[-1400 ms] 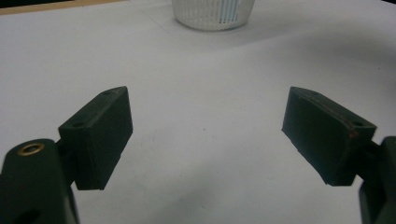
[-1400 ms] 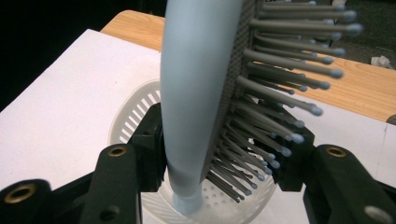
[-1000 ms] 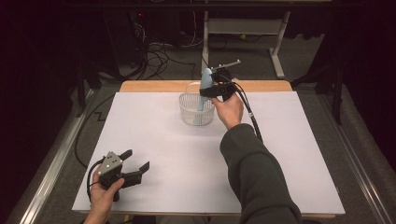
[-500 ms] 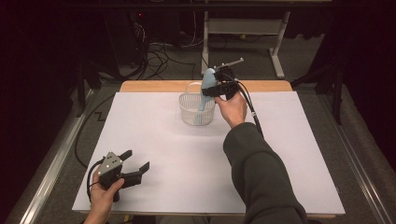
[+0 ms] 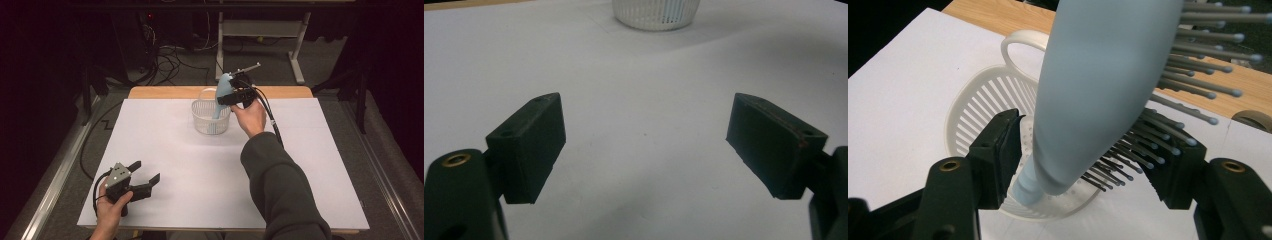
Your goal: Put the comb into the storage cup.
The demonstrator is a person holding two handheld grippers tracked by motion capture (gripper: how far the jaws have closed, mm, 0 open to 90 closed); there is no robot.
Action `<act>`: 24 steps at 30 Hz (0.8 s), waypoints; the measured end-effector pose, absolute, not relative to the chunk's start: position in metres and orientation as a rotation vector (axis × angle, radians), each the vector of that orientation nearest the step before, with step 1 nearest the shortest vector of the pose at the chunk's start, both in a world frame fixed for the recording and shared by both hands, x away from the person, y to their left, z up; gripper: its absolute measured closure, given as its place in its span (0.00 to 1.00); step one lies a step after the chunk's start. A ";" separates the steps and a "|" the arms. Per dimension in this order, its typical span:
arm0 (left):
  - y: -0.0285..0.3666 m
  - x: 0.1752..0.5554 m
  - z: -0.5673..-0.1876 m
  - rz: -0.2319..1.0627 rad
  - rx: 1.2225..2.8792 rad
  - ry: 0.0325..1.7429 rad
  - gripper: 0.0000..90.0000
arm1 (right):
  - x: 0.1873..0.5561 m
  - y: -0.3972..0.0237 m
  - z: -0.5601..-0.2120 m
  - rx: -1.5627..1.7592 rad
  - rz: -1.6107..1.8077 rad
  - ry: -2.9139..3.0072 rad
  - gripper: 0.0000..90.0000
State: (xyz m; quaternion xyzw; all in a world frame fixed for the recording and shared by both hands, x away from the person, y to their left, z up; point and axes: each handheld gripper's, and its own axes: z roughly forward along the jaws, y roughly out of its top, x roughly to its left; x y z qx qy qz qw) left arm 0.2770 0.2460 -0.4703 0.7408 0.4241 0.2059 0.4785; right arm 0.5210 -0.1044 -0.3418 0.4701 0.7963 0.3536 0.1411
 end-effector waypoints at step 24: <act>0.246 0.276 -0.470 0.515 1.814 1.047 0.18 | 0.514 -0.113 -0.344 1.371 1.038 2.311 0.37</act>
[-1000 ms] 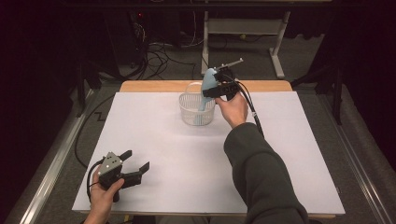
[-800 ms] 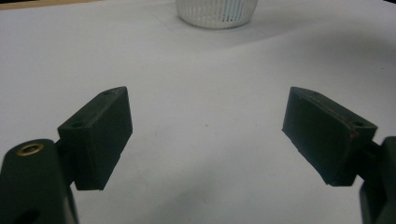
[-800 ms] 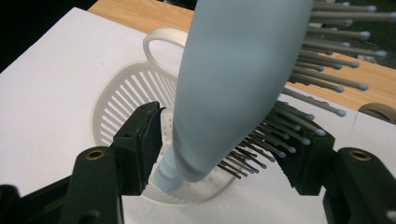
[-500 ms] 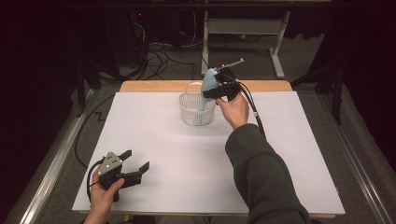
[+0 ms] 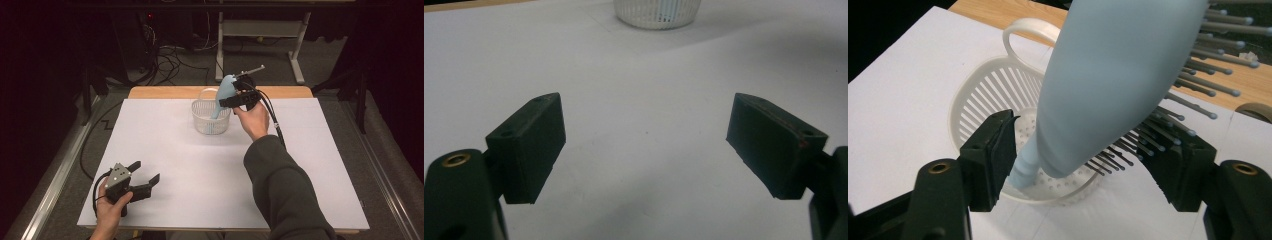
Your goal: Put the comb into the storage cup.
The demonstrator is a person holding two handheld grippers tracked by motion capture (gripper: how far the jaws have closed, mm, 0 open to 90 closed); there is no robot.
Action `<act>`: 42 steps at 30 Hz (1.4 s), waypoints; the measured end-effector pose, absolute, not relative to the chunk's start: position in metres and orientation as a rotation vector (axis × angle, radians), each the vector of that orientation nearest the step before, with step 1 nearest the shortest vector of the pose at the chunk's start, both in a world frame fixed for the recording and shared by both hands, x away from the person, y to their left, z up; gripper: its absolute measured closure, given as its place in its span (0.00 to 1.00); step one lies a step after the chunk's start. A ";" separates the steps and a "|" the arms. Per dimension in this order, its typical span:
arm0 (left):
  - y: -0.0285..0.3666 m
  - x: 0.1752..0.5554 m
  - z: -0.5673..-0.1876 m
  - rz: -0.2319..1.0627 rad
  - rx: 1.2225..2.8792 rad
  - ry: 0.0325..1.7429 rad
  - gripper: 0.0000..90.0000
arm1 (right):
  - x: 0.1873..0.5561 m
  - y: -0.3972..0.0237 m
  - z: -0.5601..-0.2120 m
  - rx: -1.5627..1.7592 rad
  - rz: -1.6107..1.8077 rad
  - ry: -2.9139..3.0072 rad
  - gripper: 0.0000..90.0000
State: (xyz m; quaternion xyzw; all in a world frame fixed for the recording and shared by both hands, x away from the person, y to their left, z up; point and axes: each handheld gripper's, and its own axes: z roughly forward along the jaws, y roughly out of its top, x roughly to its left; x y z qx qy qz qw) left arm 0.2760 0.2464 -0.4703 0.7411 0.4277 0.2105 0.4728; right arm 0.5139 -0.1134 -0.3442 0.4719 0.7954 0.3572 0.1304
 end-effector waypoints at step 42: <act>0.241 0.274 -0.469 0.536 1.832 1.017 0.18 | 0.483 -0.137 -0.341 1.367 1.035 2.311 0.36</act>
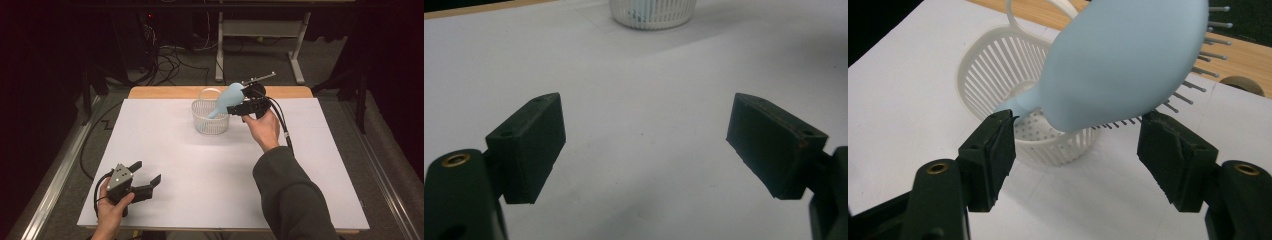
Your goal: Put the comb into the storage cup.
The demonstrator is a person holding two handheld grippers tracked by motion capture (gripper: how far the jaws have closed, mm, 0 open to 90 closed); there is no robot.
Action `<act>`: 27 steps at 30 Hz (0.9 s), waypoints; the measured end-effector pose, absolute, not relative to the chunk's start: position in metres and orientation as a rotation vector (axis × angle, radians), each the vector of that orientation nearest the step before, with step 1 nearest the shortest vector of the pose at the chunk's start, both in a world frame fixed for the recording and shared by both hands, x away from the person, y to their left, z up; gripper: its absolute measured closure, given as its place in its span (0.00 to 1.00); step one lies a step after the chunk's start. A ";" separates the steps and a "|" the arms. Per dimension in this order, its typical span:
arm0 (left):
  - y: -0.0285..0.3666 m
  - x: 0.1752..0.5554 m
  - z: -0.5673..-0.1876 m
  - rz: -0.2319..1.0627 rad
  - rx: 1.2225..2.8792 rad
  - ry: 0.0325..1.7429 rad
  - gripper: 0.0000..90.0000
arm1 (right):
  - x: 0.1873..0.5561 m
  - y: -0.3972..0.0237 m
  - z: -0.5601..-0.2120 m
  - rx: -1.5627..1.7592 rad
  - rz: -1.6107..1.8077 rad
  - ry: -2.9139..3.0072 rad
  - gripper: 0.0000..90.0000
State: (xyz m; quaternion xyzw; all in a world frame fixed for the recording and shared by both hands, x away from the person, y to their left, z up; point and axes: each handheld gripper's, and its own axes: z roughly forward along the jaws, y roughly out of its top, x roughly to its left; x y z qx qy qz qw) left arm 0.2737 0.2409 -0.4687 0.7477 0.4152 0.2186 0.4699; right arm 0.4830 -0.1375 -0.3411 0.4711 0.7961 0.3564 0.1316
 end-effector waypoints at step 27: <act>0.243 0.274 -0.469 0.528 1.817 1.034 0.18 | 0.456 -0.158 -0.330 1.259 1.136 2.243 0.36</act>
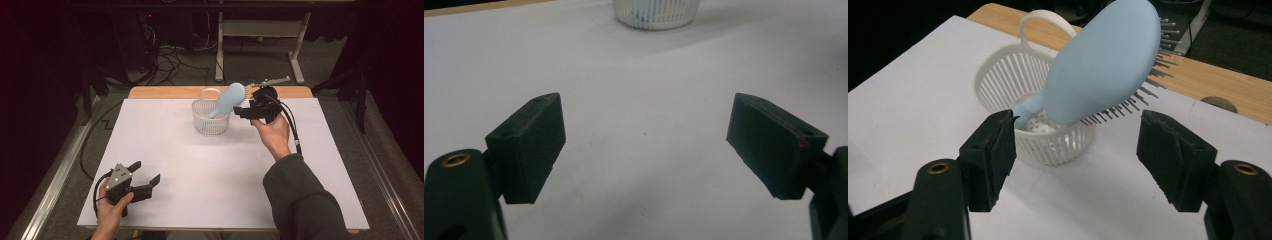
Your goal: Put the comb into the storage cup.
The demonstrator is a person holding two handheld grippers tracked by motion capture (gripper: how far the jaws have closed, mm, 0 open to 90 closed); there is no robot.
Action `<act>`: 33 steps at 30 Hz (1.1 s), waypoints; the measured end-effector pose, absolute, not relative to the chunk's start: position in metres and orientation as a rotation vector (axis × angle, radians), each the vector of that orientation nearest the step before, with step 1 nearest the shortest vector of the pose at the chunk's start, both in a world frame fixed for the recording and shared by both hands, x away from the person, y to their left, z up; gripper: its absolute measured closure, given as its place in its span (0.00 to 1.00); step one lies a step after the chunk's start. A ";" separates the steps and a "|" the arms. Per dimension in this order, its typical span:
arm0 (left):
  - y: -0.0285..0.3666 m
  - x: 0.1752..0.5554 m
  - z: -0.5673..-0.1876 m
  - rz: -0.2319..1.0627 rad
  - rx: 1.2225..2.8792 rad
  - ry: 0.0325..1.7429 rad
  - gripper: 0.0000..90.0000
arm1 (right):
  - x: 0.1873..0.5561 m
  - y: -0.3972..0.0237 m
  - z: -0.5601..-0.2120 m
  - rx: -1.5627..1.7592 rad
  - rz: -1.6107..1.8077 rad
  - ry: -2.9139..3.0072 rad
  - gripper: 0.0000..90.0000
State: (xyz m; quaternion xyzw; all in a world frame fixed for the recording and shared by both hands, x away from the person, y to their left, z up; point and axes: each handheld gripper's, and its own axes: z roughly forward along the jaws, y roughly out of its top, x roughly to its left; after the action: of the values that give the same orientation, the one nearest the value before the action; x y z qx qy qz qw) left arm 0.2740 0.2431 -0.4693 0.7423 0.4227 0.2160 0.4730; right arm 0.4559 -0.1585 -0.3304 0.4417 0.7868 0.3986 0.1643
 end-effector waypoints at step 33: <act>0.243 0.274 -0.470 0.520 1.812 1.043 0.18 | 0.437 -0.183 -0.339 1.251 1.151 2.202 0.33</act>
State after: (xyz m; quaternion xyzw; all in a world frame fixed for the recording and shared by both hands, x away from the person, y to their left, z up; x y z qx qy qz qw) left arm 0.2740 0.2434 -0.4699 0.7406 0.4263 0.2125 0.4740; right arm 0.4372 -0.1830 -0.3388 0.4424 0.7788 0.4070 0.1792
